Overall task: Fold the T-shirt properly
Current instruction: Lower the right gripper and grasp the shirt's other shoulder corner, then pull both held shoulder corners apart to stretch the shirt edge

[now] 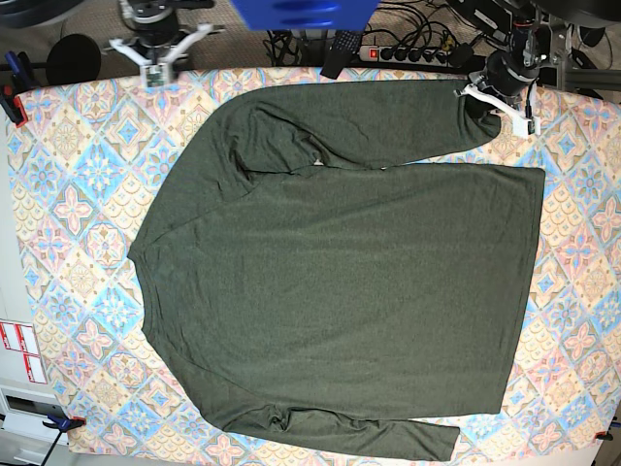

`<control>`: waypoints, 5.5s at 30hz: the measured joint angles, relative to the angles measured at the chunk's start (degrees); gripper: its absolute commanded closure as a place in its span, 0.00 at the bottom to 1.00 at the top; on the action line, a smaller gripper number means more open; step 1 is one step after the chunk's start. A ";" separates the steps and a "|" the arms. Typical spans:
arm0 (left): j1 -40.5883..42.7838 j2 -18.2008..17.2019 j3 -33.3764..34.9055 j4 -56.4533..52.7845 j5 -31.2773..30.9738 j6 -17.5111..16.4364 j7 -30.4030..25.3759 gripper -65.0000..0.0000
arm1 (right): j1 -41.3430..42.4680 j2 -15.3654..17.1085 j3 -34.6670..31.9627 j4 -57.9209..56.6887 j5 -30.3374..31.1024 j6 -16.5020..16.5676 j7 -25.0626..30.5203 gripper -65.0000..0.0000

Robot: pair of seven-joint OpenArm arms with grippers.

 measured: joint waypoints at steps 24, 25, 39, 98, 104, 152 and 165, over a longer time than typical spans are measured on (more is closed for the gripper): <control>0.35 0.50 -2.05 -0.07 -0.33 -0.37 0.79 1.00 | 19.78 0.02 -2.97 -4.76 0.31 -0.42 -16.46 0.69; 0.35 0.46 -2.05 -0.07 -0.35 -0.37 0.79 1.00 | 20.28 0.00 -2.97 -5.64 0.28 -0.42 -16.50 0.69; 0.35 0.42 -2.05 -0.07 -0.33 -0.37 0.98 1.00 | 24.48 0.02 -2.75 -13.53 0.42 -0.44 -16.09 0.69; 2.84 -4.52 -4.90 3.06 0.55 0.11 2.71 1.00 | 32.04 -0.17 8.79 -17.14 15.26 -0.42 -16.83 0.55; 2.89 -2.86 -4.79 3.06 0.57 0.07 2.97 1.00 | 33.75 -0.07 8.04 -17.88 17.94 -0.46 -16.37 0.55; 2.86 -2.99 -4.81 3.06 0.57 0.28 2.91 1.00 | 40.61 -0.37 4.44 -30.03 26.51 0.07 -13.29 1.00; 7.37 -7.02 -4.76 8.96 0.74 0.07 2.97 1.00 | 33.18 -0.83 11.19 -23.26 26.80 -0.02 -15.41 1.00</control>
